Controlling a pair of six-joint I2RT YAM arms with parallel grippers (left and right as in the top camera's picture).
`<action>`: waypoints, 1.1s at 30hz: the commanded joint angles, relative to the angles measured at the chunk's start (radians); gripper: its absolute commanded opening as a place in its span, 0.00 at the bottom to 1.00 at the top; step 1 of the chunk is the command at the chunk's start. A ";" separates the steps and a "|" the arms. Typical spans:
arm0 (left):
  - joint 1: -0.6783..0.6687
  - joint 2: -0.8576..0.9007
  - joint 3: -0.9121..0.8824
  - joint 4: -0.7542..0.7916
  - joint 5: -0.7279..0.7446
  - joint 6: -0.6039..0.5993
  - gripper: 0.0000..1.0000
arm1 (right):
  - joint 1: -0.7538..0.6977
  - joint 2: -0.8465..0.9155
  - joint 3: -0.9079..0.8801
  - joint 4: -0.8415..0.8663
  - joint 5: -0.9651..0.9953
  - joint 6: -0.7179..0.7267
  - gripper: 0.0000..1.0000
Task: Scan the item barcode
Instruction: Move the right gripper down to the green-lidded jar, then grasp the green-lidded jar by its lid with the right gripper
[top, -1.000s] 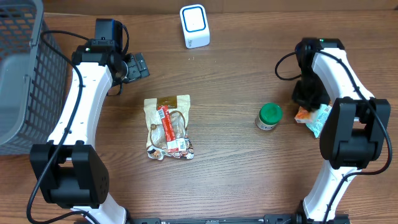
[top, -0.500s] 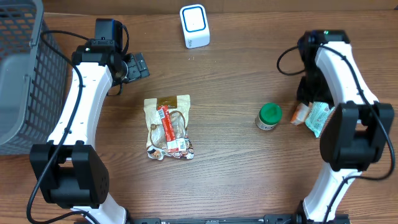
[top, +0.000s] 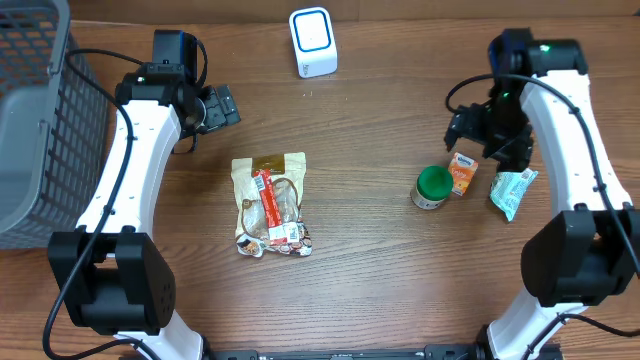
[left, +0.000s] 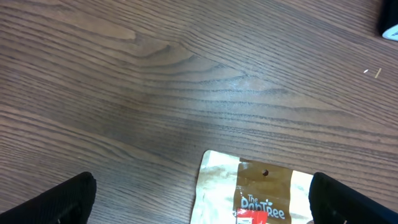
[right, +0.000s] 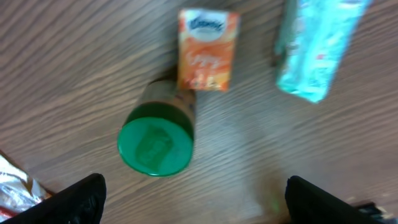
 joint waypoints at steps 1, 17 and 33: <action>-0.003 -0.017 0.020 0.002 0.005 -0.007 1.00 | 0.049 0.006 -0.064 0.046 -0.037 -0.033 0.93; -0.003 -0.017 0.020 0.002 0.005 -0.007 1.00 | 0.104 0.006 -0.329 0.305 -0.016 -0.119 0.96; -0.003 -0.017 0.020 0.002 0.005 -0.007 1.00 | 0.222 0.007 -0.437 0.557 -0.038 -0.126 0.84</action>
